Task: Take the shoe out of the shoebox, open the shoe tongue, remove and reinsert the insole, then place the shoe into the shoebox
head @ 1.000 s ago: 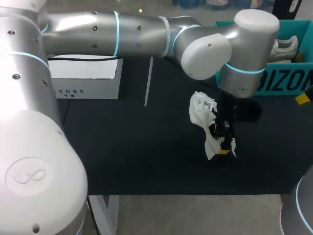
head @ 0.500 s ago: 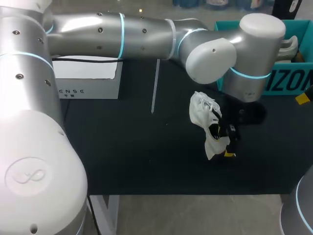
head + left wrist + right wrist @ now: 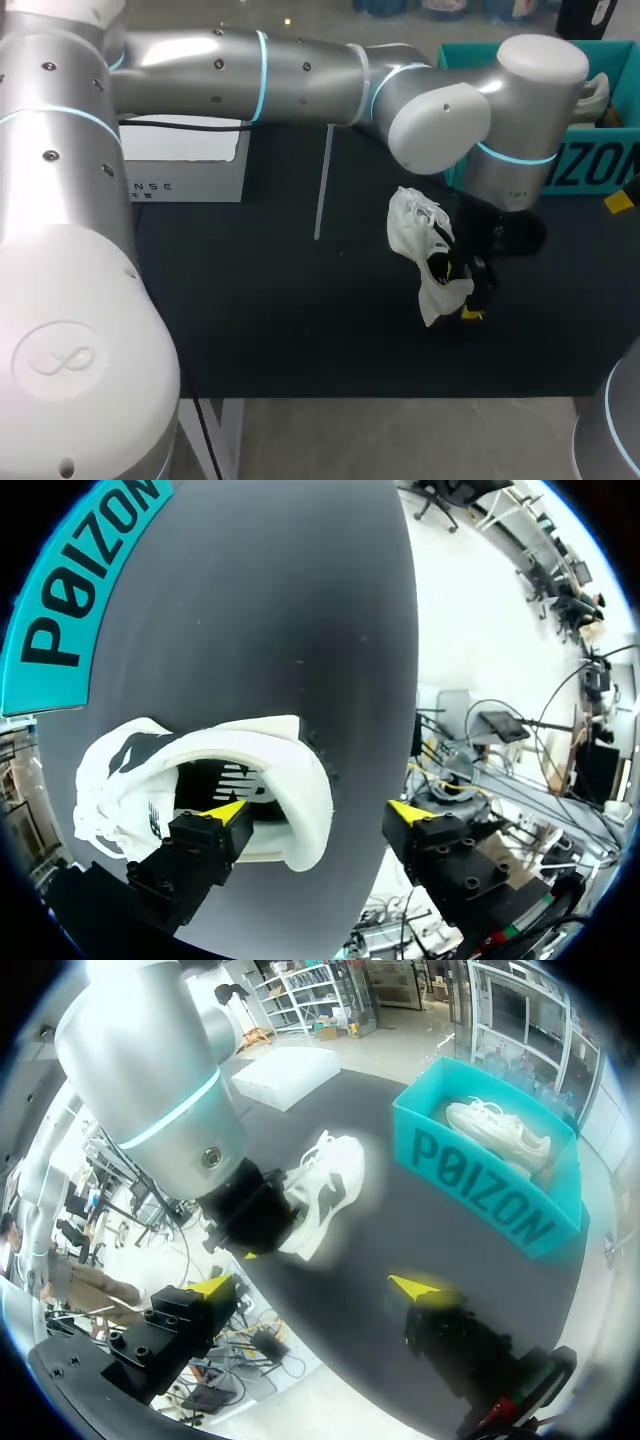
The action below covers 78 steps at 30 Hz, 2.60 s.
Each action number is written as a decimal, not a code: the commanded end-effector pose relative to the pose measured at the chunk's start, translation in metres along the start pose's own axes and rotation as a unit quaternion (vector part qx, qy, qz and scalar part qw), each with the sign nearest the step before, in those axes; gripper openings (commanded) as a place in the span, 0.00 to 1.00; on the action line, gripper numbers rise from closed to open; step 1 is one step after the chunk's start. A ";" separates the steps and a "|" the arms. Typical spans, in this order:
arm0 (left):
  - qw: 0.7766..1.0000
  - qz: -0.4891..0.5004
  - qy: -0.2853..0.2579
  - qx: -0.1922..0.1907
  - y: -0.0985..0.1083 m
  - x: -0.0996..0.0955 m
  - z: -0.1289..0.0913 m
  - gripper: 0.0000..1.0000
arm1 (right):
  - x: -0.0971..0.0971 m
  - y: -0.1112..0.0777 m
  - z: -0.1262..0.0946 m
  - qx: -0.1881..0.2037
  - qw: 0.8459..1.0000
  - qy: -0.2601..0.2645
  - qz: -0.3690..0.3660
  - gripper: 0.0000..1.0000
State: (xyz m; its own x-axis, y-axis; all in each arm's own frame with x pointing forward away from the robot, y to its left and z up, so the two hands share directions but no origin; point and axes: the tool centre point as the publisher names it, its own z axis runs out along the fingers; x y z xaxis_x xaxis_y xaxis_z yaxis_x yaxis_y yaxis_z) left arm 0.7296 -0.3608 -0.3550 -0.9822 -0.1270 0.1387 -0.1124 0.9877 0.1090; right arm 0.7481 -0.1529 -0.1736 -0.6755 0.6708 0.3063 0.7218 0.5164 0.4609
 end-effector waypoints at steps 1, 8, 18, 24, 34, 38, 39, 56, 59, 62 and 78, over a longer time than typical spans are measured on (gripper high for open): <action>1.000 -0.003 -0.003 -0.005 -0.003 -0.001 0.002 0.04 | -0.001 0.001 0.000 0.002 1.000 0.000 0.001 1.00; 1.000 -0.011 -0.005 -0.011 -0.006 -0.003 0.005 0.00 | -0.001 0.001 0.000 0.002 1.000 0.000 0.001 1.00; 1.000 -0.009 0.005 -0.010 -0.004 -0.003 0.006 0.00 | -0.001 0.001 0.000 0.002 1.000 0.000 0.001 1.00; 1.000 0.023 0.005 -0.006 0.028 -0.005 -0.018 0.00 | -0.001 0.001 0.000 0.002 1.000 0.000 0.001 1.00; 0.990 0.117 -0.030 -0.069 0.117 -0.018 -0.068 0.00 | -0.001 0.001 0.000 0.002 1.000 0.000 0.001 1.00; 0.979 0.170 -0.049 -0.102 0.152 -0.024 -0.077 0.00 | -0.001 0.001 0.000 0.002 1.000 0.000 0.001 1.00; 0.977 0.171 -0.052 -0.117 0.161 -0.026 -0.078 0.00 | -0.001 0.001 0.000 0.002 1.000 0.000 0.001 1.00; 0.977 0.171 -0.052 -0.117 0.161 -0.026 -0.078 0.00 | -0.001 0.001 0.000 0.002 1.000 0.000 0.001 1.00; 0.977 0.171 -0.052 -0.117 0.161 -0.026 -0.078 0.00 | -0.001 0.001 0.000 0.002 1.000 0.000 0.001 1.00; 0.977 0.171 -0.052 -0.117 0.161 -0.026 -0.078 0.00 | -0.001 0.001 0.000 0.002 1.000 0.000 0.001 1.00; 0.945 0.246 -0.143 -0.159 0.203 -0.045 -0.099 0.00 | -0.001 0.001 0.000 0.002 1.000 0.000 0.001 1.00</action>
State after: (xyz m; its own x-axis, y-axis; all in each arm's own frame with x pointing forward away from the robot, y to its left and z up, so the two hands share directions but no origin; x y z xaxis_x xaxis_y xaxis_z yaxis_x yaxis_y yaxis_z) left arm 0.7689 -0.1842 -0.2567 -0.9347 0.3518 0.0518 0.3434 0.8553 0.3879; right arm 0.7481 -0.1530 -0.1735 -0.6754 0.6709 0.3063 0.7218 0.5163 0.4609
